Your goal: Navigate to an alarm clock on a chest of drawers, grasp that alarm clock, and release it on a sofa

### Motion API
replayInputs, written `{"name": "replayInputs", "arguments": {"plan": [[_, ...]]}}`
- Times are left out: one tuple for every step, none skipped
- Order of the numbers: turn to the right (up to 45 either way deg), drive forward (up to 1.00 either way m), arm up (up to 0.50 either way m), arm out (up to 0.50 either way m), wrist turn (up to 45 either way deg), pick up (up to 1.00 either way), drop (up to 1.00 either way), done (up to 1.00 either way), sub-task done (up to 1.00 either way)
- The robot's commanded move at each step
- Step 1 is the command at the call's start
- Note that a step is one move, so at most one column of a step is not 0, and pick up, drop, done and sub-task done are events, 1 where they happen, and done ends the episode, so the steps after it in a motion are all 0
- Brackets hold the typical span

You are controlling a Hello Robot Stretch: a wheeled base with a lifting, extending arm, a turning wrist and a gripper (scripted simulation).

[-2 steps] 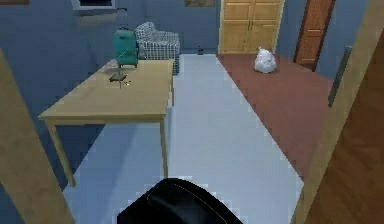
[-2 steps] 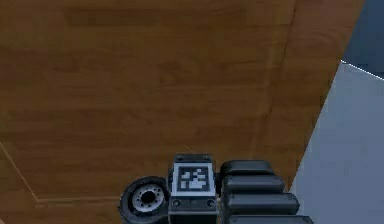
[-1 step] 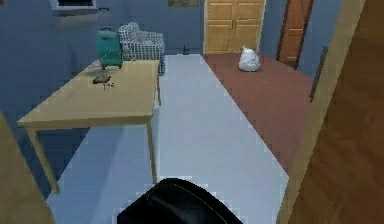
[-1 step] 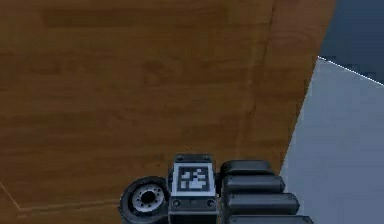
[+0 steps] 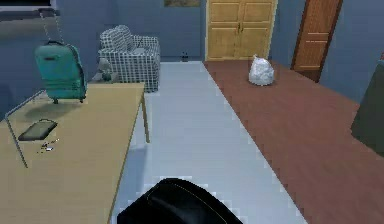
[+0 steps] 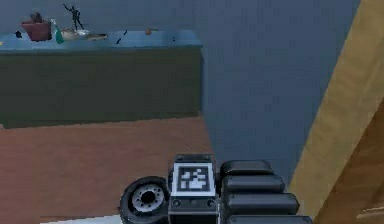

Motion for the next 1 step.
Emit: {"name": "replayInputs", "arguments": {"plan": [[6.0,0.0,0.0,0.0,0.0,0.0,0.0,0.0,0.0]]}}
